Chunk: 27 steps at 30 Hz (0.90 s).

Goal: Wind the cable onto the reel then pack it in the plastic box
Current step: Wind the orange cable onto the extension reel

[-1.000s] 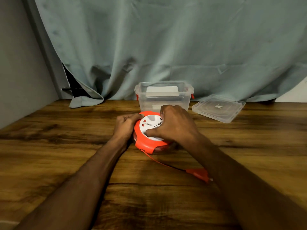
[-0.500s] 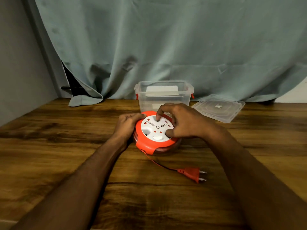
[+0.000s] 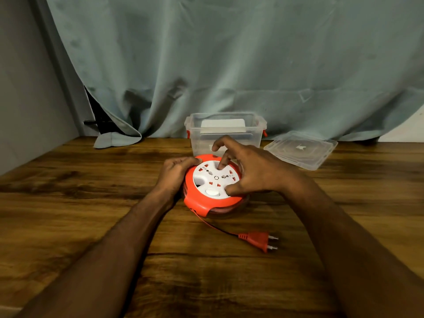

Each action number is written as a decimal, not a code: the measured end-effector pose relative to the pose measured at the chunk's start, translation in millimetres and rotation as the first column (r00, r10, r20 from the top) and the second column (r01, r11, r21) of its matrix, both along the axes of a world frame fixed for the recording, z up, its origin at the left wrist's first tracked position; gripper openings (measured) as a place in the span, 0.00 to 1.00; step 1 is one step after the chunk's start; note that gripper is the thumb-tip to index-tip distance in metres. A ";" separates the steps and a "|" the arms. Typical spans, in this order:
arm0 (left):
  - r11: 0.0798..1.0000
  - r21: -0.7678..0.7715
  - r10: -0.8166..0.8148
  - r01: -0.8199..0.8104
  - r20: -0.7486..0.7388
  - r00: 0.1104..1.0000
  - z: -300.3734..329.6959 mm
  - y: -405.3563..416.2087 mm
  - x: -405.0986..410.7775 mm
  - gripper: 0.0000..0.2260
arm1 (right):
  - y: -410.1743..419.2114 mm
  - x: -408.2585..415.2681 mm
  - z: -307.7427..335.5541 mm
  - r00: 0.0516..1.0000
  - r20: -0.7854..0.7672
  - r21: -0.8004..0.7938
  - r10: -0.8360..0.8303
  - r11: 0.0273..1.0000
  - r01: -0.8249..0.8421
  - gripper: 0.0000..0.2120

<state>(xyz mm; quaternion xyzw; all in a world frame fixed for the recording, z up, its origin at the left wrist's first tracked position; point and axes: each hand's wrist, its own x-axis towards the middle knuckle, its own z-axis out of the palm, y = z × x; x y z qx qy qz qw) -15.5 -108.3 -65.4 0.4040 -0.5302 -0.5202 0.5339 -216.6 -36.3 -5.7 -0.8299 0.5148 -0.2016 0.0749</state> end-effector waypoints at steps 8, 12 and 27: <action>1.000 -0.009 -0.001 0.001 0.011 1.000 -0.3 0.6 0.6 0.09 | 2.7 5.2 4.7 0.999 -0.035 -0.037 -0.014 0.999 0.013 0.39; 1.000 -0.001 0.011 -0.011 -0.005 1.000 1.7 3.1 0.1 0.04 | 2.6 5.5 4.2 1.000 -0.007 -0.032 -0.009 0.999 0.009 0.36; 0.999 0.021 0.036 -0.035 -0.016 0.999 1.6 4.3 -2.1 0.08 | -2.3 18.1 -7.8 0.987 0.043 -0.170 -0.152 0.973 0.157 0.19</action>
